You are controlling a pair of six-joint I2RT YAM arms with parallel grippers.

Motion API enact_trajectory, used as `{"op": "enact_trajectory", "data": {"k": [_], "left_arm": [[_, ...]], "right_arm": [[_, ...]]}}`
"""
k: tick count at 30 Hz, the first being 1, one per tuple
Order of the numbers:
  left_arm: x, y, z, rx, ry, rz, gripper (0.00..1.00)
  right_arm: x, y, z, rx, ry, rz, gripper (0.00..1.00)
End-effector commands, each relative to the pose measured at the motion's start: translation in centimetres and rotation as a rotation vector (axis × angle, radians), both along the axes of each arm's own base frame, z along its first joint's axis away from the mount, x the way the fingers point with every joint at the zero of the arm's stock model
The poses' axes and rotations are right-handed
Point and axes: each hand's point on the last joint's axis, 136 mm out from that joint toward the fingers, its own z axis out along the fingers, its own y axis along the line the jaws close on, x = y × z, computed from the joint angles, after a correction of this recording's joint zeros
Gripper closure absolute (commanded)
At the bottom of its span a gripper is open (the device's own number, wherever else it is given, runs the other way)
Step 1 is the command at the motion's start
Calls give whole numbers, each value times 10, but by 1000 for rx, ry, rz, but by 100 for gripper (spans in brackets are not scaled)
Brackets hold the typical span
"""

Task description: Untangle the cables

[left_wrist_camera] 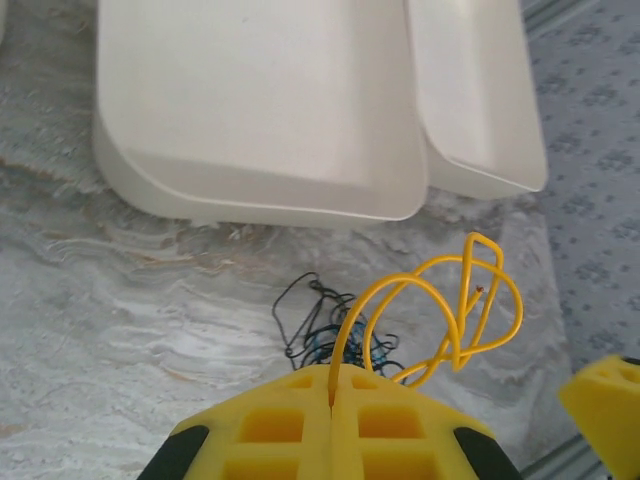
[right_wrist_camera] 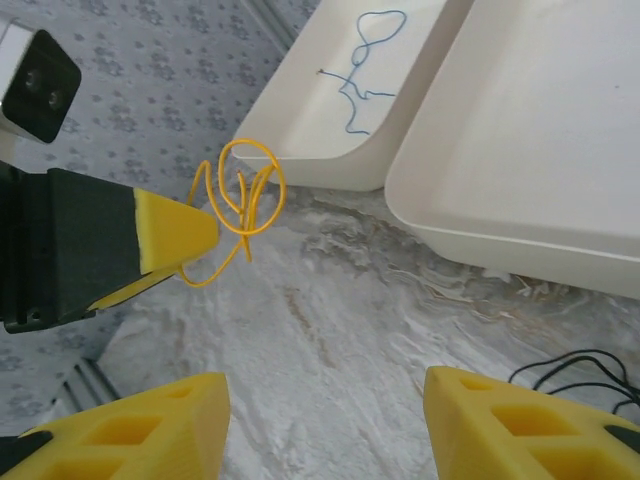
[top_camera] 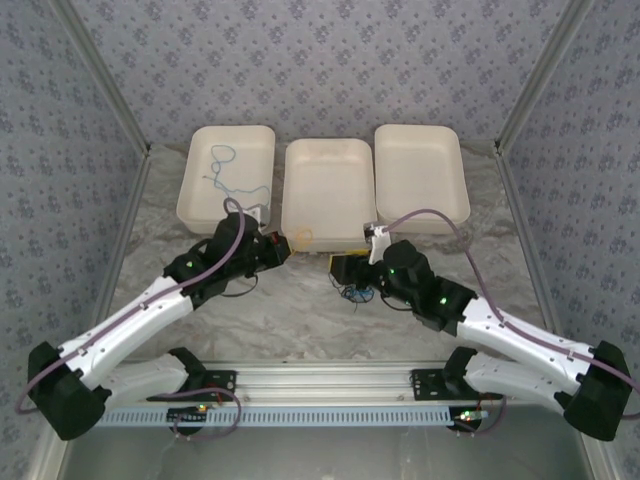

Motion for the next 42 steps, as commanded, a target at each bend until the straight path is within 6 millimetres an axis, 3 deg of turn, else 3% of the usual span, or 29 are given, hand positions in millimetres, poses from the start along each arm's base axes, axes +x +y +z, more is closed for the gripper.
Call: {"op": "enact_trajectory", "data": {"k": [1,3,10,16,25,30,34,42], "left_arm": [[-6,-1,7,5,-22,-53,100],[-7,-6,8,-24,-22,-62,100],[-6,-12,5,-50,-14,-64,100],[-7,-13,5,-63,-13,-61,100],[-6,-14,6,-73,-12,-53,100],[-7,-14,3,-42,-16,-54,100],[-10,-15,4,-10,-41,-66,100],[-18,-26,8,64,-117,-119,100]], "right_arm": [[-2,11,27,102,0,47,50],[2,12,27,132,28,32,54],[13,22,32,198,72,37,53],[20,31,34,214,89,39,61],[16,46,20,200,113,64,81],[10,41,46,143,35,46,89],[9,41,56,107,30,33,88],[32,47,36,21,109,-33,74]]}}
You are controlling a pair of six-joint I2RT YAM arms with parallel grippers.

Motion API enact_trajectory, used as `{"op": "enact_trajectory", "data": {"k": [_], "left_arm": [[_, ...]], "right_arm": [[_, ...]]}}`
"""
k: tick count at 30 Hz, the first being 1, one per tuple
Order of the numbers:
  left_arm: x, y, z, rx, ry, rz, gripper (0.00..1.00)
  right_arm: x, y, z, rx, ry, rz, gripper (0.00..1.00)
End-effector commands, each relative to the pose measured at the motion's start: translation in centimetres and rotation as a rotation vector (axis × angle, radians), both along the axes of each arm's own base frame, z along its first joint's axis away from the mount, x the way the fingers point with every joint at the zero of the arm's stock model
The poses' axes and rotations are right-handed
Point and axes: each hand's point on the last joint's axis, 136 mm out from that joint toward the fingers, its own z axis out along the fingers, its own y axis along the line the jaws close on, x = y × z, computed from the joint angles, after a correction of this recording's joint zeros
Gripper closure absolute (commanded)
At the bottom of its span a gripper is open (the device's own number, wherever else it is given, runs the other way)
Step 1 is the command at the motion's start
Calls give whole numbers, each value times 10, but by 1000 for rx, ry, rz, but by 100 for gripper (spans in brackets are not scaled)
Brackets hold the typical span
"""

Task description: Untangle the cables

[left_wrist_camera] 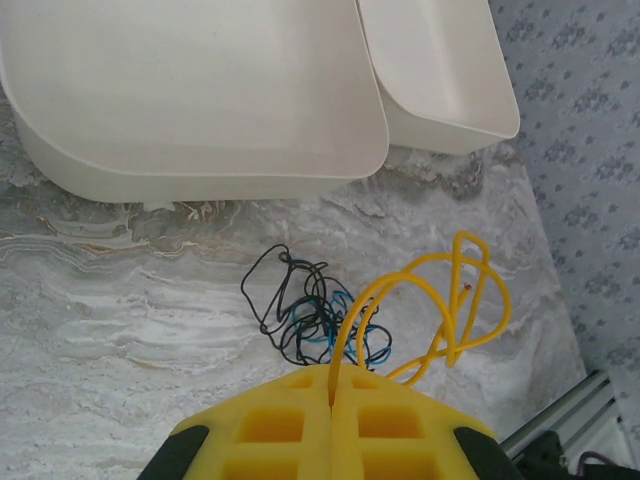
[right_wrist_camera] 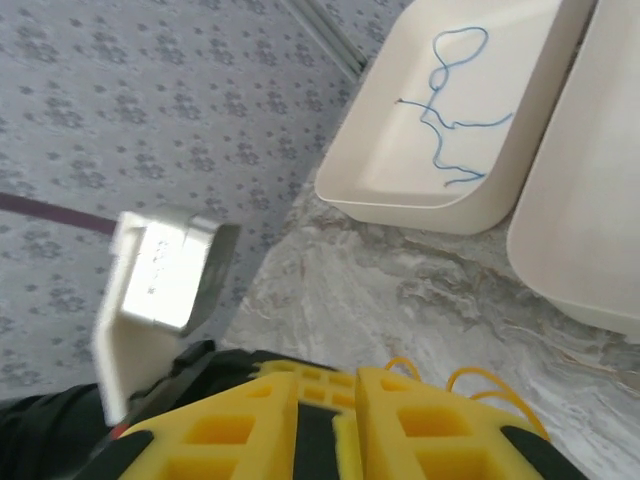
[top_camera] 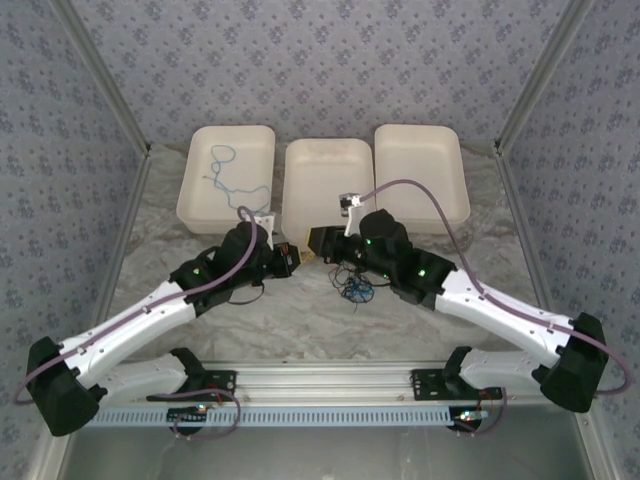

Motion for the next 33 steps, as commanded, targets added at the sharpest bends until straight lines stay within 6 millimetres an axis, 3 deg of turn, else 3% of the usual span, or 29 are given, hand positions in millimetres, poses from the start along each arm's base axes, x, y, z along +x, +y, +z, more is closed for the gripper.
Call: {"op": "enact_trajectory", "data": {"k": [1,4,8,13,17,21,27,33], "left_arm": [[2,-1,16,27,-77,-7,100],[1,-2,17,41,-96,-13,100],[0,-3,19,49,-107,-25,100],[-6,-8,21,41,-99,-72,100],[-11,-12,26,46,-88,-115,100],[-13,-14,28,42,-81,-136,100],[-9,-15,29,29,-82,-124,100],[-9,-14,29,30,-82,-120,100]], "right_arm": [[12,-9,-21,-71,59,-61,72],[14,-9,-25,-83,89,-69,61],[12,-14,-37,-124,110,-84,57],[11,-39,-25,-138,-71,-93,43],[10,-49,-34,-74,-56,84,47],[-2,-41,-28,-14,-18,251,51],[1,-39,-38,76,49,223,65],[0,-53,-43,91,56,165,71]]}}
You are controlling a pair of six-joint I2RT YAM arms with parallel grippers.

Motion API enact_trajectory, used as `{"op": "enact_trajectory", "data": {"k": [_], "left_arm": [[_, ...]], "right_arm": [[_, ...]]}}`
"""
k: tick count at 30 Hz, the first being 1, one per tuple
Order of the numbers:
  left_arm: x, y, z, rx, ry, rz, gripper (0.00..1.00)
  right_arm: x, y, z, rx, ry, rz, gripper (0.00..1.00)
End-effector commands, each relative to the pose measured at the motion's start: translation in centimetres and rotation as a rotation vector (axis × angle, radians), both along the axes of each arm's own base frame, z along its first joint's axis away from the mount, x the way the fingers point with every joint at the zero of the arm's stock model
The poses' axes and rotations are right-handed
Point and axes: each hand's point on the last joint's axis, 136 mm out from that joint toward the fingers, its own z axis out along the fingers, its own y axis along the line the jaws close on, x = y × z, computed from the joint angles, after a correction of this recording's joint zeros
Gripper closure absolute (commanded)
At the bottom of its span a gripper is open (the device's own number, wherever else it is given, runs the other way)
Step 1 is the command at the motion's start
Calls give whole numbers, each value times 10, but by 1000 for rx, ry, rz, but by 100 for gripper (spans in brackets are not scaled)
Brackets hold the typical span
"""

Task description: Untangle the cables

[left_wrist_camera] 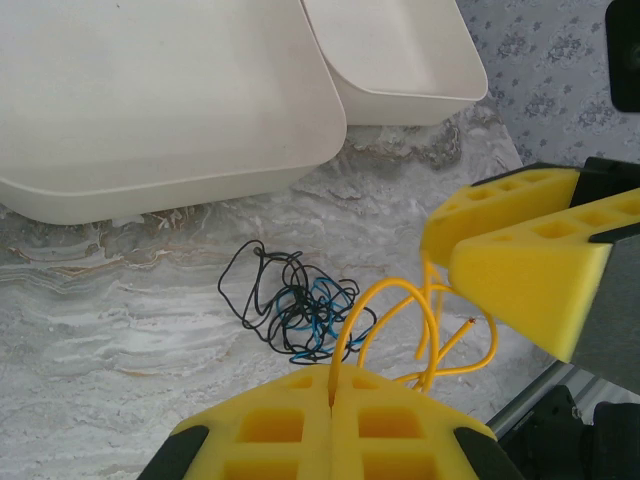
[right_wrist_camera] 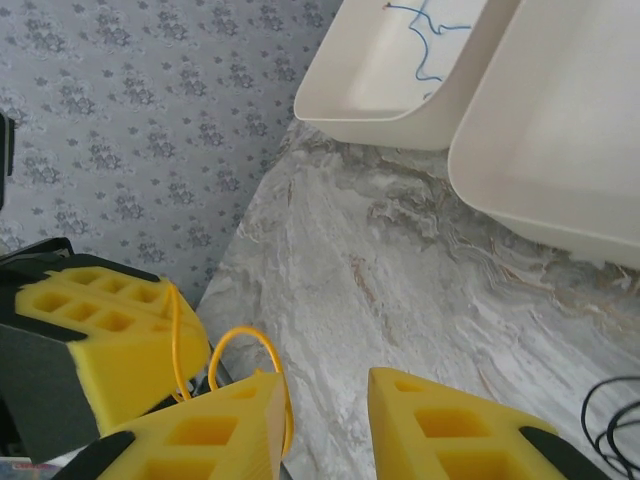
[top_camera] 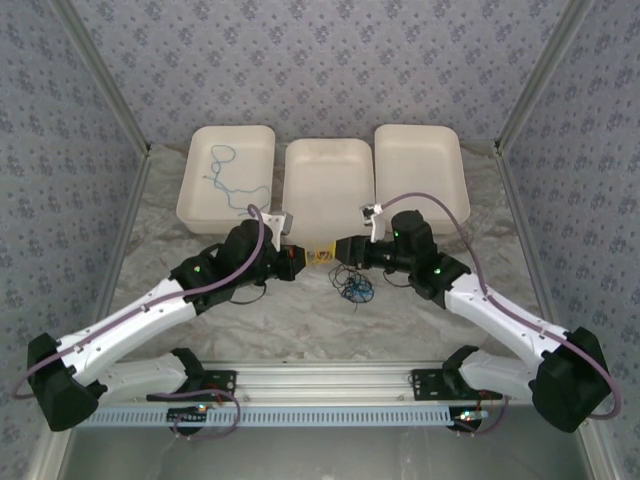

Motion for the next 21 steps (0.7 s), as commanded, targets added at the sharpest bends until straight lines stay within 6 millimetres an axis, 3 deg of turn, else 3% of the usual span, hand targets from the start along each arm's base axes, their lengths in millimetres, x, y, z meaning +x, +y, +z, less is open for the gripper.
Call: {"op": "enact_trajectory", "data": {"k": [1,6,11,15,21], "left_arm": [[1,-2,13,-18,-19,-14,100],[-4,-12,7,-5,6,-78,100],[-17,-26,9,5,24,-212,100],[-22,-20,10,41,29,-262,100],[-33,-15,13,13,59,-373,100]], "right_arm": [[-3,-5,20,65,-35,-3,70],[-7,1,34,17,-100,73,60],[-15,7,27,-83,-125,239,57],[-25,5,44,-21,-145,335,57],[-54,-1,41,-43,-145,482,45]]}}
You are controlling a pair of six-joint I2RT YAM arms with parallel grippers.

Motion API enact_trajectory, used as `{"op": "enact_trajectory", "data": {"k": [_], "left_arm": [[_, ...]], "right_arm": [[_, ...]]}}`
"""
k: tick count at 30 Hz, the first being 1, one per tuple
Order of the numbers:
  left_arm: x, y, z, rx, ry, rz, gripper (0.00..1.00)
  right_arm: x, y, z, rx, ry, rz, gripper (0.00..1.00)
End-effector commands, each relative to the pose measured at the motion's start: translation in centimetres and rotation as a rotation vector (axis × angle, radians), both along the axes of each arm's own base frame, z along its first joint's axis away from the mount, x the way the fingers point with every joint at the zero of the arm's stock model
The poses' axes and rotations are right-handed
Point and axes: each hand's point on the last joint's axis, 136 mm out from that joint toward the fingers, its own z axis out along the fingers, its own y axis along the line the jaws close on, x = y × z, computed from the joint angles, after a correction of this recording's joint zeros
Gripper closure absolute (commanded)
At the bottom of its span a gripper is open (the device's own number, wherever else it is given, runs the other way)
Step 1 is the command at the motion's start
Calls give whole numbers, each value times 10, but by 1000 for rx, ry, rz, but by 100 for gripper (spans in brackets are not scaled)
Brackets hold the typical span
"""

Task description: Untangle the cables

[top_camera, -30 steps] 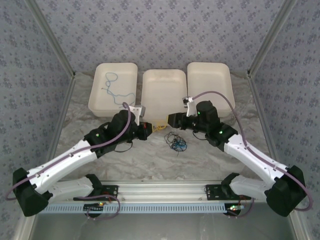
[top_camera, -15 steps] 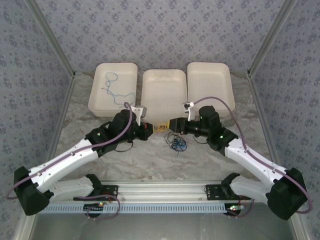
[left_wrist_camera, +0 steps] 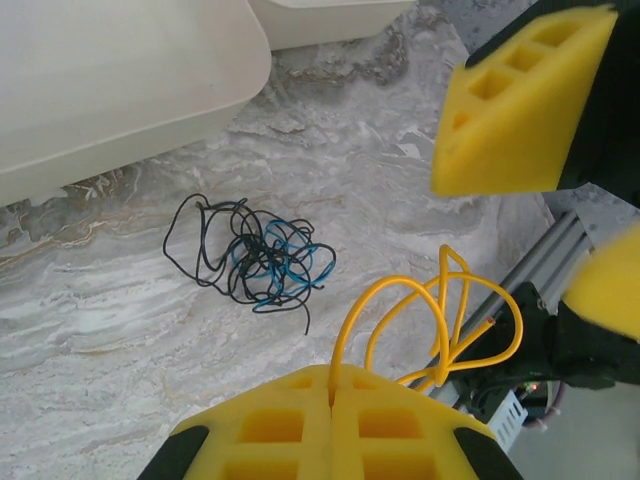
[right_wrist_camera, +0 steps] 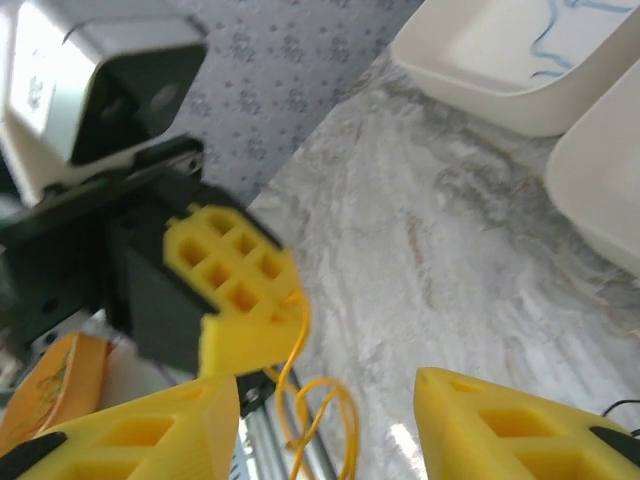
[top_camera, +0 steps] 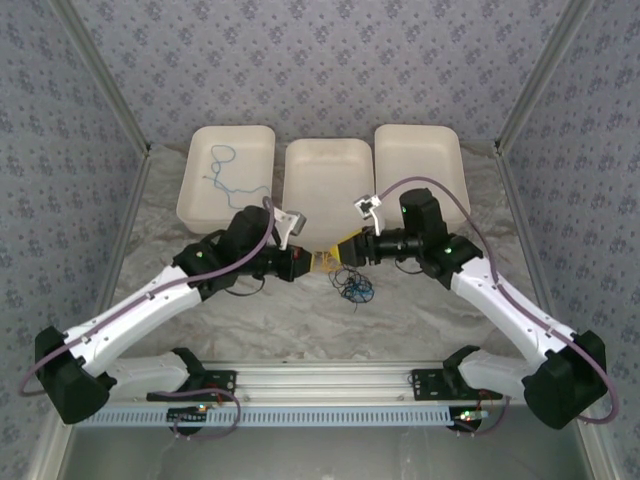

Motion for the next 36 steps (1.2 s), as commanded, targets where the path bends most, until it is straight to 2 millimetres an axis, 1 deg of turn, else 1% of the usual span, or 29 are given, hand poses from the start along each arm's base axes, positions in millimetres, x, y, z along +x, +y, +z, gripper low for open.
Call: {"op": "enact_trajectory", "data": {"k": [1,3,5,10,14,18,20,25,30,36], "left_arm": [[-18,-1,9,-24,20,-134,100],[-20,-1,6,-9,33,-155,100],[-20,-1,3,-1,36,-163,100],[-18,-1,4,-4,37,-164,100],[-15,0,4,-7,34,-157,100],[-11,1,4,-11,34,-143,100],[-10,1,3,-12,34,-141,100],[-8,0,3,-13,37,-137,100],[-6,-1,2,-14,38,-133,100],[-5,0,1,-12,35,-125,100]], "right_arm": [[-29,-2,7,12,-13,157,44],[-32,-2,8,21,-14,179,44],[-29,0,7,20,-11,184,46],[-16,5,-5,-12,0,188,48],[-11,10,-6,-11,9,204,50],[-12,15,-8,-6,21,224,56],[-13,16,-10,-8,25,224,62],[-11,18,-12,-1,34,221,67],[-10,22,-14,0,44,224,67],[-9,24,-19,-2,55,224,71]]}}
